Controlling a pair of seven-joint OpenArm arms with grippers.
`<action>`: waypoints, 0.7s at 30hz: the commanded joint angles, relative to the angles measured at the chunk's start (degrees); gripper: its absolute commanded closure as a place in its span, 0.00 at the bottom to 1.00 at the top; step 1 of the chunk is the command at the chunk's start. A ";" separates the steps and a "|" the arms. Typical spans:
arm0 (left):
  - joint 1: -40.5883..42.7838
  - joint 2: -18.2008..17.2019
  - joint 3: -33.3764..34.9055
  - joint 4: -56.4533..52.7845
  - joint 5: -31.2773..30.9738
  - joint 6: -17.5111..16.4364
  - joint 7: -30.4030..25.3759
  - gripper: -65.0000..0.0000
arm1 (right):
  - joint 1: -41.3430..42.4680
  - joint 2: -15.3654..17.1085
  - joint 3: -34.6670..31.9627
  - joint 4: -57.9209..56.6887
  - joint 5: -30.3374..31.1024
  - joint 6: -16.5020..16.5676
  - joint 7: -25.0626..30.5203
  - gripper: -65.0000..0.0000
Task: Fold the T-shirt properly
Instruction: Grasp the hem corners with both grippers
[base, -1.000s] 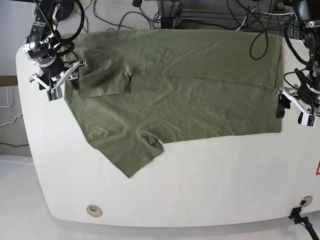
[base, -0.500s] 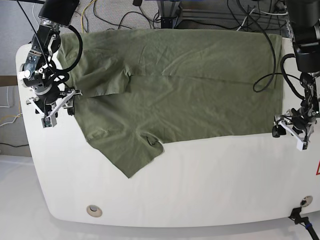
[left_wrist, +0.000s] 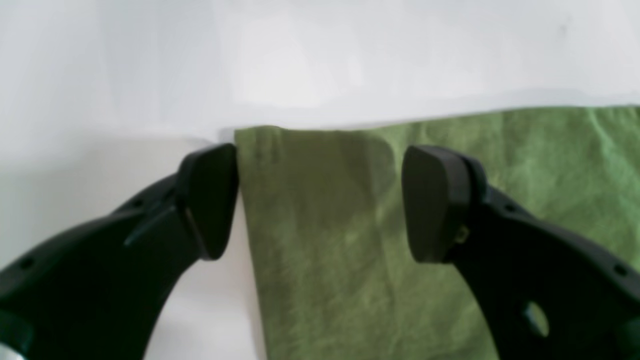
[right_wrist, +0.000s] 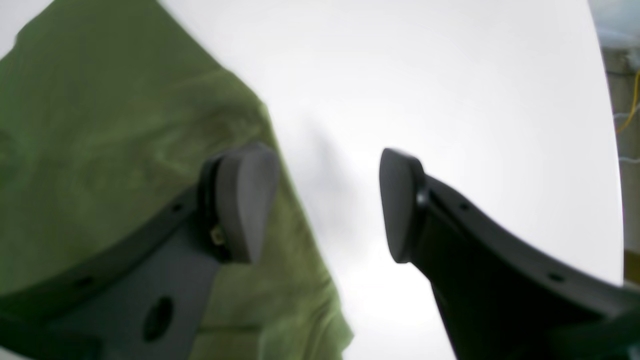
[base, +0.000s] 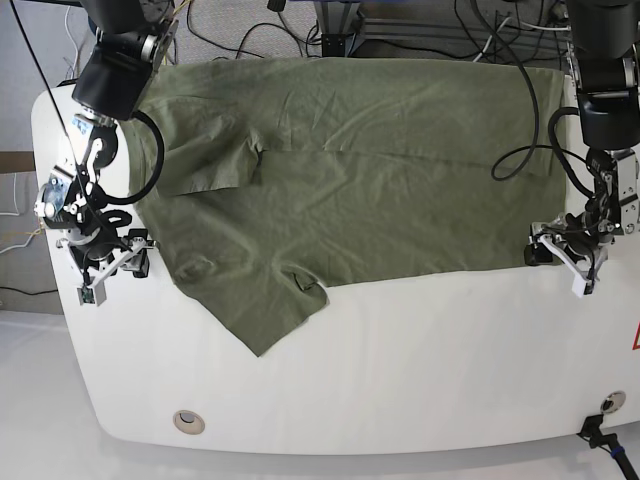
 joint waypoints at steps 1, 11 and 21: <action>-1.14 -1.12 -0.28 0.75 -0.40 0.03 -0.66 0.26 | 3.64 0.62 0.11 -3.51 -2.56 0.27 3.14 0.47; -0.35 -1.12 -0.28 0.84 -0.40 0.03 -0.66 0.27 | 18.68 -1.05 -0.51 -29.35 -10.21 0.27 14.75 0.47; 0.71 -1.12 -0.28 1.10 -0.49 0.03 -0.66 0.27 | 25.80 -3.42 -11.05 -41.84 -10.21 -0.25 22.83 0.47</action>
